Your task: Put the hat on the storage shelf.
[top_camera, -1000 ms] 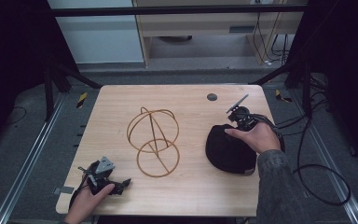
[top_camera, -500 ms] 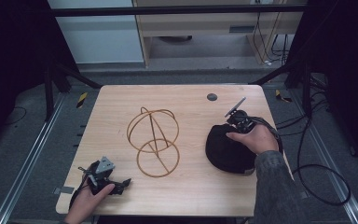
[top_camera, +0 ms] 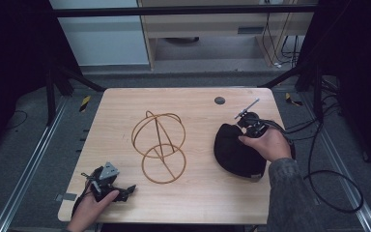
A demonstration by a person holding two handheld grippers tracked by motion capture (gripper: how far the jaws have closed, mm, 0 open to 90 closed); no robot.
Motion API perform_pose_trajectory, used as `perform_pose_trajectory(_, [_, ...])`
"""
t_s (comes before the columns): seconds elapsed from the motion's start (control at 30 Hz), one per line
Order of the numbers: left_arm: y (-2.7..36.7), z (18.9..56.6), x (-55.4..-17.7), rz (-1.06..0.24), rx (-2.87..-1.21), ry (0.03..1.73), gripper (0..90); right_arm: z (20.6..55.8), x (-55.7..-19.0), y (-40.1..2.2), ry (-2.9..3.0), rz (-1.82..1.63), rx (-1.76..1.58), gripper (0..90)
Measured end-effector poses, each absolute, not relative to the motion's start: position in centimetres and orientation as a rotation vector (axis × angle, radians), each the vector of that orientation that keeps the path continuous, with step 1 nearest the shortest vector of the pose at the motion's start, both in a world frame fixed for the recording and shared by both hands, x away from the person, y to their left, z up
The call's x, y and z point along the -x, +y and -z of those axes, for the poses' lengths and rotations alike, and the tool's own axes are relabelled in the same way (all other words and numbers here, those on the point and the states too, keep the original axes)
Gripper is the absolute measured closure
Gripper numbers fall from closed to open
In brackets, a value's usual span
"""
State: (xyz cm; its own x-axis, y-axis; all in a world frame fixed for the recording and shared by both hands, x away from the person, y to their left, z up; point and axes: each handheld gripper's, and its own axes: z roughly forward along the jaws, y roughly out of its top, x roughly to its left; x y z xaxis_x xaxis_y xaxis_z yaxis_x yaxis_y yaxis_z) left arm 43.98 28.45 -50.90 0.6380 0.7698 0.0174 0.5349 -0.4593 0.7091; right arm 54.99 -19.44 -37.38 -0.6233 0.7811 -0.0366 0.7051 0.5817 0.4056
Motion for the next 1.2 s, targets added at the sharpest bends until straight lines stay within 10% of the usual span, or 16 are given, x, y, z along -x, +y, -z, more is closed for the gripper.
perform_pose_trajectory(1.2, [28.4,50.9,-43.9,-0.442,-2.174,1.01,0.0,25.7,-46.4,-19.7,2.279,-1.118,-0.998,78.2])
